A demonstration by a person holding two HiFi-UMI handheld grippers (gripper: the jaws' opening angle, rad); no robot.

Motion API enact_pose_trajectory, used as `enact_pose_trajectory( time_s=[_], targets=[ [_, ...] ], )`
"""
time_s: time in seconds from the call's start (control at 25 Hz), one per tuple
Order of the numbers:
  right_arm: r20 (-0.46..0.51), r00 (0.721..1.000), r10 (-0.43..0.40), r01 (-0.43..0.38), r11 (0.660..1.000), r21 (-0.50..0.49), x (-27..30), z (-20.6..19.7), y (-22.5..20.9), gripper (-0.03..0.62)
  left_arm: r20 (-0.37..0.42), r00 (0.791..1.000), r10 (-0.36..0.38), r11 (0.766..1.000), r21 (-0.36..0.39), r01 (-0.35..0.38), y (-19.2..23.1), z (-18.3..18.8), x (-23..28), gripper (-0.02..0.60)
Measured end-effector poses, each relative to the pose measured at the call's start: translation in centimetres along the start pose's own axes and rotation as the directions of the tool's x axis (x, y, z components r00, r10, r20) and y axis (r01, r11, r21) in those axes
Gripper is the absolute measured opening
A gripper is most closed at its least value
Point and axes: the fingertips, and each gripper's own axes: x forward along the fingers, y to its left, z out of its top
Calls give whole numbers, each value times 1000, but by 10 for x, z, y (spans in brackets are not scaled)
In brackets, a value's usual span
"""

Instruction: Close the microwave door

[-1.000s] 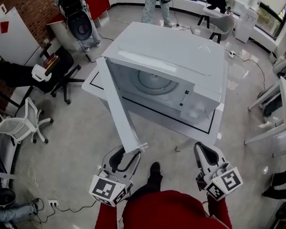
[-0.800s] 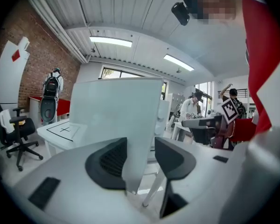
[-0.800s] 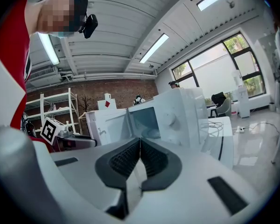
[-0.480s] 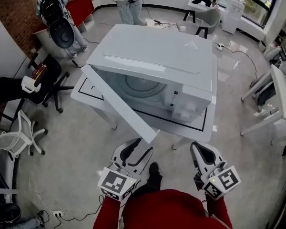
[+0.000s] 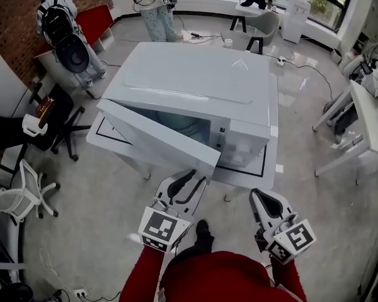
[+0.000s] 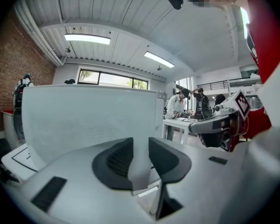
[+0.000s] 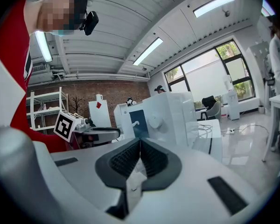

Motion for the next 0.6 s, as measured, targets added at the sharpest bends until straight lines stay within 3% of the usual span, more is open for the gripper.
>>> enact_pose_trajectory(
  time_s=[0.44,0.6],
  targets=[
    [4,1000,-26,26,1000,10,5,1,-16,15,-8,993,115,993,-31,-115,28,7,33,20],
    [12,1000,-24,24,1000,-4,11,6,-21,15,-22,991,135,990,-24,-136,33,10,43,20]
  ],
)
